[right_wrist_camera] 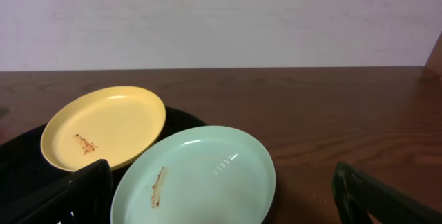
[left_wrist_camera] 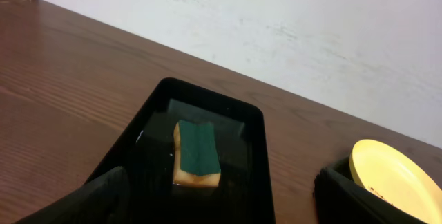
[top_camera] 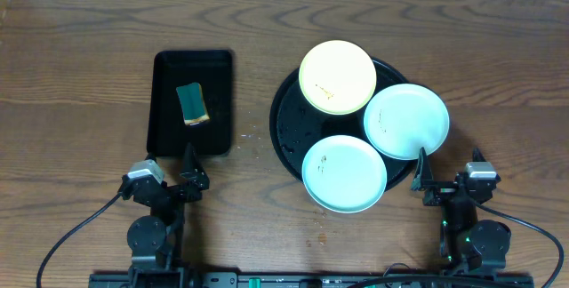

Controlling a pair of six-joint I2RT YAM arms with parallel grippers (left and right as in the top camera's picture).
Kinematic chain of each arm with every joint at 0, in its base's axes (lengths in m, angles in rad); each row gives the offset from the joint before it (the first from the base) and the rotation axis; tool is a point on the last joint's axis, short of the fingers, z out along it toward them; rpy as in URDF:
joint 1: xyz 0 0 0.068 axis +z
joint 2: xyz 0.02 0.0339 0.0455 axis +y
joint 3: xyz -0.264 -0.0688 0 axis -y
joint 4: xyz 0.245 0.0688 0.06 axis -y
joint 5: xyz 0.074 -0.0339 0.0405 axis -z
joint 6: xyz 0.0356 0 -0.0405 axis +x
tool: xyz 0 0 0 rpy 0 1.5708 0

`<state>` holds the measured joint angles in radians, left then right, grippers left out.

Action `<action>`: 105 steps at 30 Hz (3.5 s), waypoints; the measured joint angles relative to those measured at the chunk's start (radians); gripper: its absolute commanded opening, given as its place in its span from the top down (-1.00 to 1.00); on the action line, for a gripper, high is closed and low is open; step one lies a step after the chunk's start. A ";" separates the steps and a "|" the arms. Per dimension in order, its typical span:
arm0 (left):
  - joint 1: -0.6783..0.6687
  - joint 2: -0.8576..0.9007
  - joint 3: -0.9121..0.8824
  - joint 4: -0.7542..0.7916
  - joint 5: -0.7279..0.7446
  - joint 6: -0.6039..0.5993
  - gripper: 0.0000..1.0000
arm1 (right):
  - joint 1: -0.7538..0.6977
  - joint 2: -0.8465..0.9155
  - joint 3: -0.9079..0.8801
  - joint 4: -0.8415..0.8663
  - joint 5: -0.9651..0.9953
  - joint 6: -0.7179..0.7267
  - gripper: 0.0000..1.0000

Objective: Clean dirty plates on tray and stack at the side

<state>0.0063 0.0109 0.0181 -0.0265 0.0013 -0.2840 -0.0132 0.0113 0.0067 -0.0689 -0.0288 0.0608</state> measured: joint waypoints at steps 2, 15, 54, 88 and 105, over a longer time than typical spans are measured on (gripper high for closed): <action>0.000 0.000 0.000 0.000 0.000 0.000 -0.72 | 0.008 0.000 0.000 0.000 0.003 0.000 -0.98; 0.000 0.000 0.000 0.000 0.000 0.000 -0.72 | 0.018 0.000 0.000 0.000 0.001 0.000 -0.98; 0.000 0.000 0.000 0.000 0.000 0.000 -0.72 | 0.018 0.000 0.000 0.000 0.001 0.000 -0.98; 0.000 0.991 1.480 -1.163 0.213 0.166 -0.72 | 0.018 0.001 0.000 -0.001 0.003 0.000 -0.99; 0.000 1.341 1.650 -1.399 0.338 0.184 -0.72 | 0.018 0.001 0.000 0.000 -0.001 0.030 -0.98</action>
<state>0.0063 1.3514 1.6684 -1.4258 0.3397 -0.0998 0.0044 0.0120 0.0067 -0.0692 -0.0299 0.0910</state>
